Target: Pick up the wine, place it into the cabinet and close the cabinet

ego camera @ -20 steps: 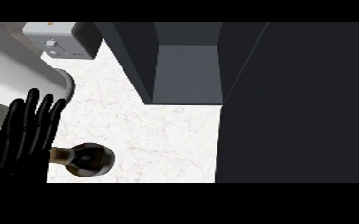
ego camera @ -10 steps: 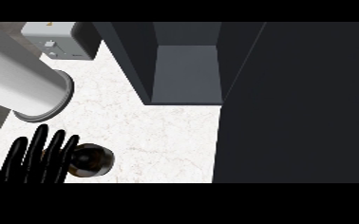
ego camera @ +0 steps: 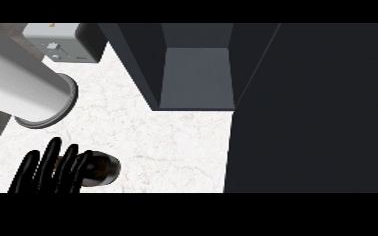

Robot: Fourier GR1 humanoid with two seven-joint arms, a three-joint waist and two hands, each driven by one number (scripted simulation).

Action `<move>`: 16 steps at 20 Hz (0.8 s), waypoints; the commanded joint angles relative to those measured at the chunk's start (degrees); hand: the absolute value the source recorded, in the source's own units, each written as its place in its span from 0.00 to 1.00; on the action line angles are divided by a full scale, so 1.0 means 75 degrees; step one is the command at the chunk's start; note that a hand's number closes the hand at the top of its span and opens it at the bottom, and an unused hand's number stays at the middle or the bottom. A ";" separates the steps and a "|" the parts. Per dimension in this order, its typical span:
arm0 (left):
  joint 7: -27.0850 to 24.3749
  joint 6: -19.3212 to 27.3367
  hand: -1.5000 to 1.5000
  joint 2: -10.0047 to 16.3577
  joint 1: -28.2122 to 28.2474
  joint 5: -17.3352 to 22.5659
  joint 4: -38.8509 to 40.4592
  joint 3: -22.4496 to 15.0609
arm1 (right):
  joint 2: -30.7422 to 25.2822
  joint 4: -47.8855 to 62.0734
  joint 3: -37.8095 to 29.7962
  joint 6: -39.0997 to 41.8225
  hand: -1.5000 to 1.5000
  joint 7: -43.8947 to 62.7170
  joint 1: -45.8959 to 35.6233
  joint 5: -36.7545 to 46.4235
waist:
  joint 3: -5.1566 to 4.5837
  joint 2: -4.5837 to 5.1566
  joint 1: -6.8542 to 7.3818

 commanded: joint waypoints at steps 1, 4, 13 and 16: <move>0.0583 0.0350 0.00 0.0002 -0.0146 -0.0097 -0.1039 0.0006 | -0.0092 -0.0949 0.0009 -0.0045 0.00 0.0658 0.0186 -0.0171 | 0.0001 -0.0002 -0.0047; 0.0278 0.0730 0.00 -0.0064 -0.0045 -0.0464 -0.0888 -0.0541 | 0.0028 -0.0897 0.0058 -0.0349 0.00 0.1047 -0.0307 -0.0025 | 0.0000 -0.0007 -0.0007; 0.0975 0.0771 0.00 0.0544 0.0341 -0.0006 -0.1910 0.0382 | 0.0027 -0.0945 0.0177 -0.0431 0.00 0.1059 -0.0335 0.0232 | -0.0001 -0.0024 0.0015; 0.0727 0.0820 0.00 0.0522 0.0315 0.0123 -0.1618 0.0807 | -0.0081 -0.1430 0.0173 -0.0450 0.00 0.1476 -0.0187 0.0115 | -0.0005 -0.0032 -0.0019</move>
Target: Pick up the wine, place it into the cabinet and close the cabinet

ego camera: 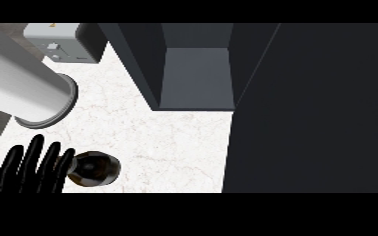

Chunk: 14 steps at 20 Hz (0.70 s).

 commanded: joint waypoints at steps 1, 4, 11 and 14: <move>0.0286 -0.0070 0.00 0.0305 0.0193 0.0719 -0.1536 0.0985 | -0.0077 -0.0834 -0.0292 -0.0017 0.00 0.0305 0.0128 -0.0397 | -0.0004 0.0002 -0.0005; 0.0228 -0.0168 0.00 0.0250 0.0133 0.0932 -0.1297 0.1329 | 0.0019 -0.0633 0.0139 -0.0099 0.00 0.0343 -0.0021 0.0074 | -0.0005 0.0001 0.0014; 0.0486 -0.0315 0.00 0.0155 -0.0406 0.1764 -0.0735 0.2707 | 0.0006 -0.0921 0.0243 -0.0275 0.00 0.0746 -0.0181 0.0135 | -0.0013 0.0008 -0.0030; 0.0270 -0.0717 0.00 0.0093 0.0212 0.1936 -0.0747 0.2786 | -0.0070 -0.1073 0.0177 -0.0181 0.00 0.0598 0.0120 0.0049 | -0.0008 -0.0015 0.0009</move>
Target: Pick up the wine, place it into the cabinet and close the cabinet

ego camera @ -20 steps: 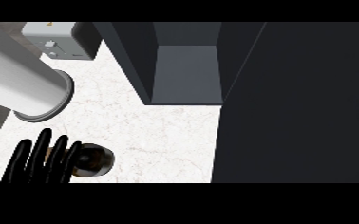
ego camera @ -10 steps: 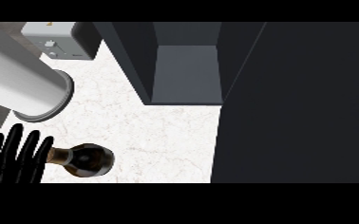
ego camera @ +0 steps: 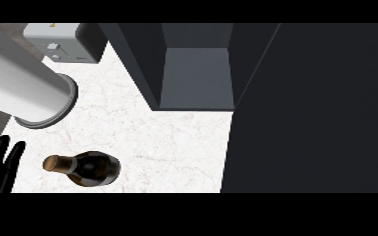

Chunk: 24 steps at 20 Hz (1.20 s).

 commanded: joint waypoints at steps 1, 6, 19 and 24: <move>-0.0100 -0.0413 0.00 -0.0045 0.0164 0.1802 -0.0273 0.0864 | -0.0248 -0.0979 -0.0429 0.0121 0.00 0.0398 0.0140 -0.0500 | -0.0003 0.0002 -0.0004; 0.0106 -0.0727 0.00 -0.0091 -0.0054 0.2456 0.0178 0.1592 | -0.0204 -0.0960 -0.0332 0.0028 0.00 0.0610 -0.0015 -0.0429 | -0.0001 0.0004 -0.0017; -0.1531 -0.3102 0.00 -0.0196 0.0672 0.3311 0.2655 0.2483 | -0.0085 -0.0890 -0.0172 -0.0231 0.00 0.1267 -0.0725 -0.0154 | 0.0002 0.0019 0.0019; -0.2332 -0.3135 0.00 -0.0038 -0.0108 0.2890 0.3860 0.3170 | -0.0241 -0.0868 -0.0689 -0.0068 0.00 0.1286 -0.0873 -0.0698 | 0.0007 0.0032 -0.0030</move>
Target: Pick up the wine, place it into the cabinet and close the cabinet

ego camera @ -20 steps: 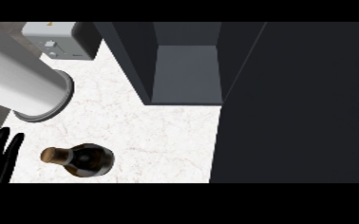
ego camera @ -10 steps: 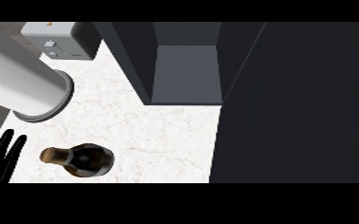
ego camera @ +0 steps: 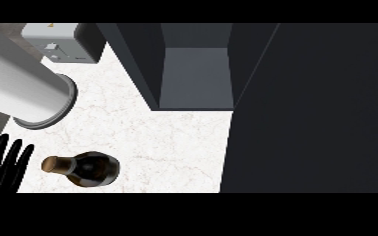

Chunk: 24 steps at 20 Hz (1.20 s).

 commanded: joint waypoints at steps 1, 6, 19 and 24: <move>-0.0361 -0.0147 0.00 0.0224 -0.0547 0.0125 0.0921 0.0635 | -0.0095 -0.1053 -0.0288 0.0092 0.00 0.0398 0.0307 -0.0556 | 0.0005 0.0005 -0.0040; -0.0616 -0.0171 0.00 -0.0202 -0.0467 -0.0459 0.1080 0.0147 | 0.0017 -0.1011 -0.0338 0.0289 0.00 0.0179 0.0611 -0.0575 | 0.0008 0.0003 -0.0036; -0.1748 -0.1305 0.00 -0.0005 -0.0768 -0.0614 0.2958 0.0404 | 0.0177 -0.1059 -0.0312 -0.0033 0.00 0.0777 -0.0117 -0.0273 | 0.0002 0.0003 -0.0020; -0.2428 -0.1291 0.00 0.0008 -0.1482 -0.0981 0.4140 0.0543 | 0.0181 -0.1221 -0.0137 0.0318 0.00 0.0294 0.0756 -0.0330 | 0.0004 0.0004 -0.0072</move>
